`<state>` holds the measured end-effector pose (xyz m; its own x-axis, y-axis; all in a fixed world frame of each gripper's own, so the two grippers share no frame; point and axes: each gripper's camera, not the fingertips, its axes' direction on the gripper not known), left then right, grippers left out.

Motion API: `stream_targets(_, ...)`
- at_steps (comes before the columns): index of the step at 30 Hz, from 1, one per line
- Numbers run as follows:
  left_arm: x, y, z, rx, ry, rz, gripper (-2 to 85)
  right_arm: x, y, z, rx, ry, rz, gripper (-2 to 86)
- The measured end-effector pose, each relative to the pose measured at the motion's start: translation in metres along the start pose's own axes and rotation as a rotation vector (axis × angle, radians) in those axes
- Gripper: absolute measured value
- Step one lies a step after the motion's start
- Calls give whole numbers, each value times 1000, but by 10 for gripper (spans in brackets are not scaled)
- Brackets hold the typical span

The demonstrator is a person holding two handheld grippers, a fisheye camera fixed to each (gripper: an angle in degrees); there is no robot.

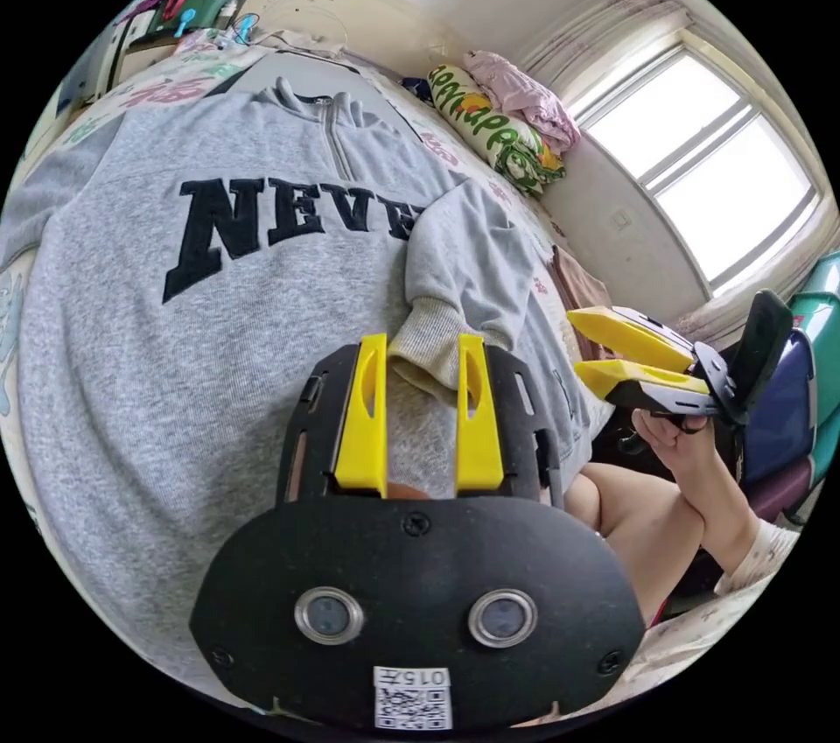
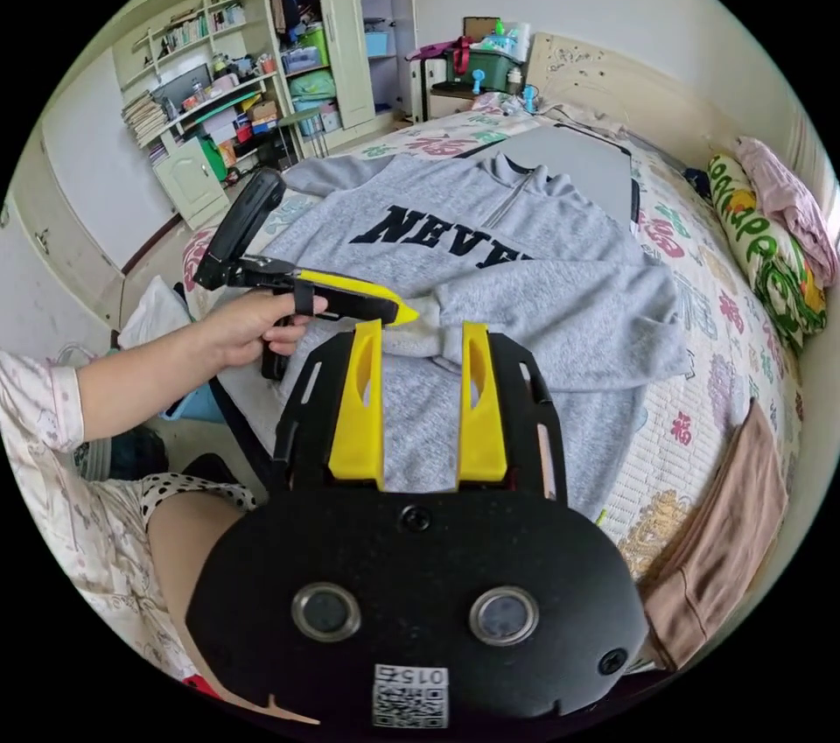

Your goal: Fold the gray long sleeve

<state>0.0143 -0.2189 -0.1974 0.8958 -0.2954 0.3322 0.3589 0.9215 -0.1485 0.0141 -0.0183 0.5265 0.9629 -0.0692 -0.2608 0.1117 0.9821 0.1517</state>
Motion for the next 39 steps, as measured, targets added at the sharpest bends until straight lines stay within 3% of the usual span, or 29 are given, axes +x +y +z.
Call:
stream_targets(3, -4, 5, -3, -11, 114, 13, 32, -4, 7, 30, -63, 15, -95, 138)
stream_targets(8, -7, 30, -33, 79, 281, 49, 14, -9, 27, 53, -142, 85, -260, 148)
stream_targets(12, -10, 55, -56, 122, 342, 60, 10, -5, 40, 43, -120, 123, -335, 76)
stream_targets(15, -18, 78, -79, 172, 335, 57, 10, -6, 37, 21, -74, 112, -372, 8)
stream_targets(22, -45, 154, -114, 185, 251, 61, 9, -13, 19, -33, -8, 39, -533, -8)
stream_targets(33, -92, 253, -64, 134, 132, 0, 12, 35, -65, -109, -117, -74, -607, 10)
stream_targets(39, -115, 290, -38, 102, 60, -9, 26, 130, -158, -201, -92, -320, -474, 71)
